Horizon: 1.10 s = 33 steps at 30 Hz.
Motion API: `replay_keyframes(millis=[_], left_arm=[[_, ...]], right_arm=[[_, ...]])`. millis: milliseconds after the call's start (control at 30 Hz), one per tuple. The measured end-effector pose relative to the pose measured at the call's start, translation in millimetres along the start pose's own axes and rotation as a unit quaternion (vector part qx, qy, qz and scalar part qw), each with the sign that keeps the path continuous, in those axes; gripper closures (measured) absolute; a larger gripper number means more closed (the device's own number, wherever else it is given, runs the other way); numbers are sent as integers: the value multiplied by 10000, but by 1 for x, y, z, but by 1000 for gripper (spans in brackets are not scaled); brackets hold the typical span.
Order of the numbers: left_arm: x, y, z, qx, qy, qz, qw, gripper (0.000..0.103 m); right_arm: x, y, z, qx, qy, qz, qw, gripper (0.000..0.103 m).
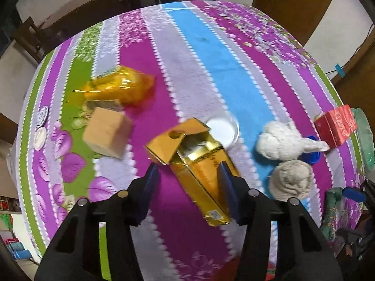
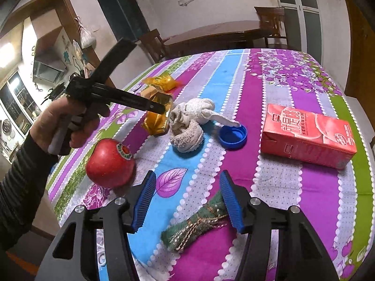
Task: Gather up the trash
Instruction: 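Grasp the gold packet with the left tool while the right tool grasps the grey towel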
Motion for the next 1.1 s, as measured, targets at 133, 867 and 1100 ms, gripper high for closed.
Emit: replay_keyframes(millis=[133, 867, 1100], left_arm=[[8, 3, 3, -163, 347, 135, 9992, 55], [21, 8, -28, -22, 411, 533, 9977, 56], [7, 13, -11, 229, 27, 435, 9988, 86]], right_arm=[[6, -8, 2, -48, 9, 20, 10000, 44], [83, -50, 22, -418, 11, 1143, 9926, 44], [87, -52, 19, -486, 112, 1226, 9912, 44]])
Point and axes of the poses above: each gripper's, at about its wrist camera, not at the fingertips, and x roughly the way its jaws point, z to its left, y to its underside, the point moved 10 cm from there along x, roughly the way its jaws point, and after that the axes turned 9 degrees about y, right-handed, at the moved point
